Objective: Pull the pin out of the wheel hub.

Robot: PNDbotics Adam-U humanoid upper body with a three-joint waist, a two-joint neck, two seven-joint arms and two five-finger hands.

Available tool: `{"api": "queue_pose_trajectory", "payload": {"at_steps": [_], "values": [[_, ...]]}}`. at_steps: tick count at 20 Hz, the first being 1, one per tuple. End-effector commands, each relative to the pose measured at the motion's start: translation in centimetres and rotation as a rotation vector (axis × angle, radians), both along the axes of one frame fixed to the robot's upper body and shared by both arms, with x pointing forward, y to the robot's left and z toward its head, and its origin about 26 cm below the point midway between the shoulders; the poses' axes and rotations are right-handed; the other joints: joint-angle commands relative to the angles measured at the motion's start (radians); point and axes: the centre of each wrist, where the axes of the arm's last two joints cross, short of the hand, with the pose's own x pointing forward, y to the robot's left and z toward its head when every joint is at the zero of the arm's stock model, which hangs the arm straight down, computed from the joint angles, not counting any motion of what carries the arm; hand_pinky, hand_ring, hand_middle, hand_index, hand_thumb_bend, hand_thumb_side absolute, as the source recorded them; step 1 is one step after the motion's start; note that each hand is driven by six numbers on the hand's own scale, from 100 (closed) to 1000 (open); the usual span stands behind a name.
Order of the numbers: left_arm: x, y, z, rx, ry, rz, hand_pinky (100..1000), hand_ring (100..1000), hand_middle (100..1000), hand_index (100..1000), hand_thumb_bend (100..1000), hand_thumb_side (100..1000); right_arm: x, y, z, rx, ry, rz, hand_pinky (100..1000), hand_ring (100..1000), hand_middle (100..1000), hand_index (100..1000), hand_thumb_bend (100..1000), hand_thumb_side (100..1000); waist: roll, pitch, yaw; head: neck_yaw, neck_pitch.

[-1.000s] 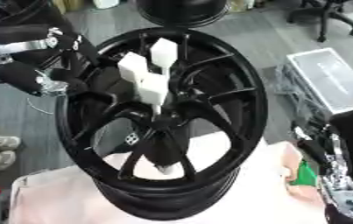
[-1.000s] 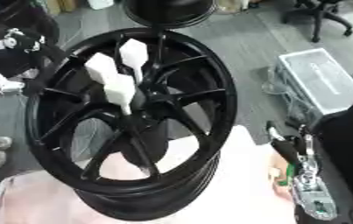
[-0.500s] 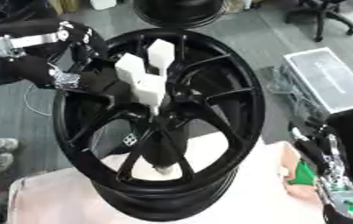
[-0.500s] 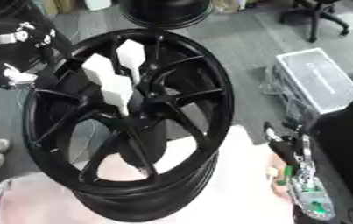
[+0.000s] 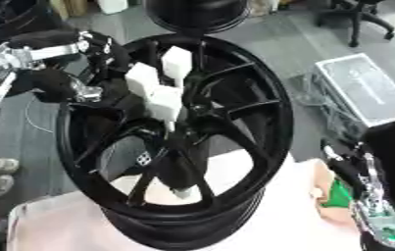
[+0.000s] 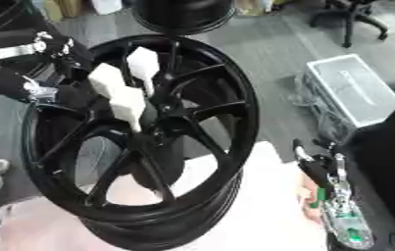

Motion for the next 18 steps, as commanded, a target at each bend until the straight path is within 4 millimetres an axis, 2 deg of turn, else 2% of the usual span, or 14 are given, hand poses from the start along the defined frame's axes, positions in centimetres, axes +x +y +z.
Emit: {"api": "queue_pose_trajectory", "payload": {"at_steps": [1,6,18], "values": [[0.2,-0.3,1.5,0.107,-0.057,-0.129,565,565,829,814,392,714,0.4,-0.1,0.6,-0.015,-0.017,0.017,426,459,777,860,342,264,-0.002,-0.008,-0.003,0.017,0.004],[0.3,-0.8,1.5,0.108,-0.066,-0.14,567,568,842,825,392,712,0.5,0.0,0.7,-0.014,-0.02,0.023,426,456,776,860,340,264,0.0,-0.003,-0.006,0.049,0.007],[0.4,-1.3,2.4,0.088,-0.12,-0.134,572,573,859,837,392,689,0.6,0.2,0.6,-0.01,-0.018,0.033,426,453,776,860,336,263,0.002,-0.002,-0.013,0.07,0.008]]}}
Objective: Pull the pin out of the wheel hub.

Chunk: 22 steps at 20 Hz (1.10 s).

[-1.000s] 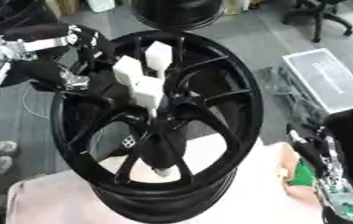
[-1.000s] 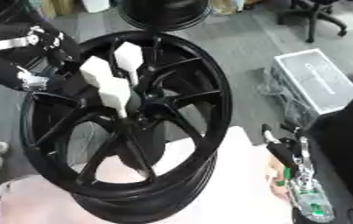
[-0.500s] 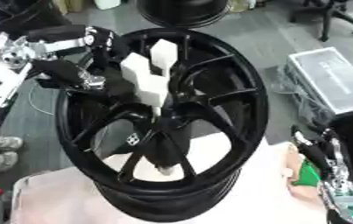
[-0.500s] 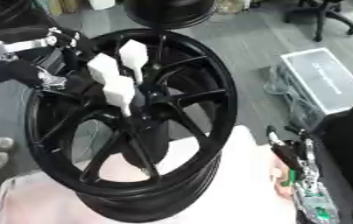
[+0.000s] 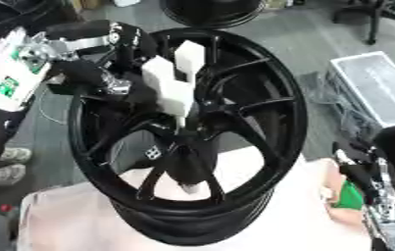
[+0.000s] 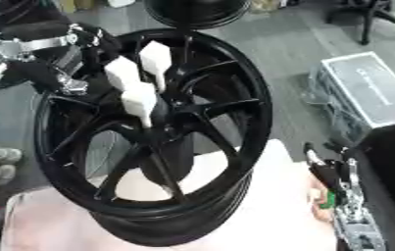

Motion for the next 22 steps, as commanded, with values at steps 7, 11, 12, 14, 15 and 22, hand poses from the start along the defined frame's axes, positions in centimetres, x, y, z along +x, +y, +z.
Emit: {"api": "queue_pose_trajectory", "payload": {"at_steps": [7,11,12,14,15,22], "values": [[-0.1,-1.2,2.0,0.097,-0.077,-0.145,575,574,863,853,380,672,0.4,-0.2,0.6,-0.018,-0.015,0.022,424,447,776,860,335,264,-0.002,-0.014,-0.008,0.019,-0.001],[-0.1,-1.7,1.8,0.107,-0.068,-0.162,575,575,863,860,373,664,0.5,-0.2,0.8,-0.021,-0.017,0.028,423,446,776,860,334,265,-0.002,-0.014,-0.013,0.024,-0.001],[-0.1,-1.9,1.7,0.109,-0.066,-0.166,575,575,862,860,370,662,0.5,-0.2,0.8,-0.021,-0.018,0.029,423,445,776,860,334,265,-0.001,-0.014,-0.014,0.024,-0.001],[-0.1,-2.0,1.6,0.116,-0.061,-0.171,575,574,857,863,367,659,0.5,-0.2,0.8,-0.02,-0.018,0.03,422,443,776,860,333,264,-0.001,-0.014,-0.016,0.026,-0.001],[-0.1,-2.1,1.5,0.122,-0.056,-0.174,574,573,850,865,362,656,0.5,-0.1,0.8,-0.02,-0.018,0.031,421,441,775,860,332,265,0.0,-0.014,-0.017,0.026,-0.001],[0.0,-2.5,0.5,0.228,-0.019,-0.194,570,542,809,871,318,610,0.6,-0.1,0.8,-0.019,-0.02,0.034,419,438,774,860,331,265,0.003,-0.013,-0.021,0.027,-0.001]]}}
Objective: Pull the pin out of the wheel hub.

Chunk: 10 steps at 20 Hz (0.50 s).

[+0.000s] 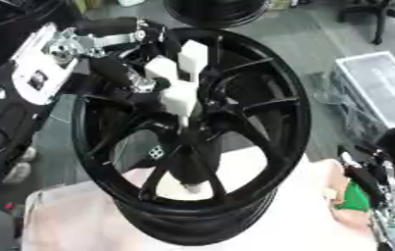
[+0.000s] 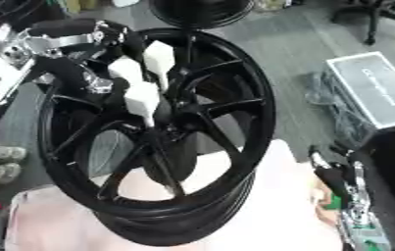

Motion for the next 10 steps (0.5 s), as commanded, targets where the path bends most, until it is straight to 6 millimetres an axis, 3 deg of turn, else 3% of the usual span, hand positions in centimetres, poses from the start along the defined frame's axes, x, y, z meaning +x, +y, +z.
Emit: {"api": "queue_pose_trajectory", "payload": {"at_steps": [1,10], "values": [[0.08,-0.09,0.86,0.23,-0.044,-0.176,571,537,798,869,307,597,0.25,-0.47,0.62,-0.018,-0.016,0.001,420,437,774,860,331,266,-0.003,-0.013,-0.001,0.002,-0.001],[0.42,0.32,0.09,0.326,-0.042,-0.189,567,510,738,862,180,488,0.23,-0.48,0.55,-0.017,-0.016,-0.001,419,436,774,860,328,267,-0.003,-0.017,0.002,0.002,-0.001]]}}
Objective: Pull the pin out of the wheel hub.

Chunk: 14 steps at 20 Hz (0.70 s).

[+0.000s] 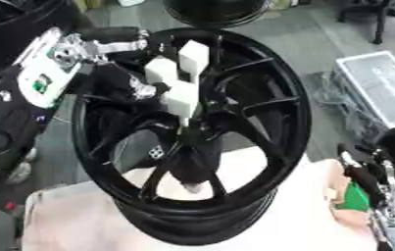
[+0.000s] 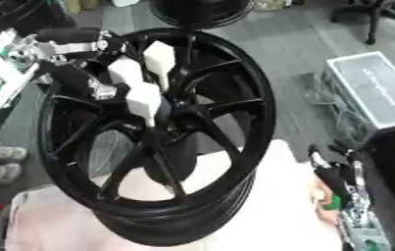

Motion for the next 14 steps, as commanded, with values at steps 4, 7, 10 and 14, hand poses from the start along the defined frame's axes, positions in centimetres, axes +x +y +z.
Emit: {"api": "queue_pose_trajectory", "payload": {"at_steps": [4,7,10,14], "values": [[0.25,0.38,0.76,0.264,-0.054,-0.236,572,518,738,862,167,478,0.19,-0.5,0.52,-0.017,-0.015,-0.003,419,436,774,860,327,268,-0.005,-0.019,0.001,0.005,-0.001],[0.37,0.55,0.61,0.278,-0.056,-0.233,570,514,727,857,141,446,0.18,-0.5,0.5,-0.016,-0.015,-0.003,419,436,774,860,326,268,-0.005,-0.02,0.002,0.007,-0.001],[0.48,0.67,0.46,0.284,-0.056,-0.233,567,511,696,842,100,392,0.18,-0.52,0.47,-0.016,-0.015,-0.004,419,435,774,860,325,268,-0.005,-0.02,0.002,0.008,-0.001],[0.52,0.67,0.45,0.278,-0.057,-0.241,562,508,637,808,100,325,0.17,-0.53,0.44,-0.015,-0.015,-0.005,420,434,774,860,324,269,-0.006,-0.021,0.003,0.009,-0.001]]}}
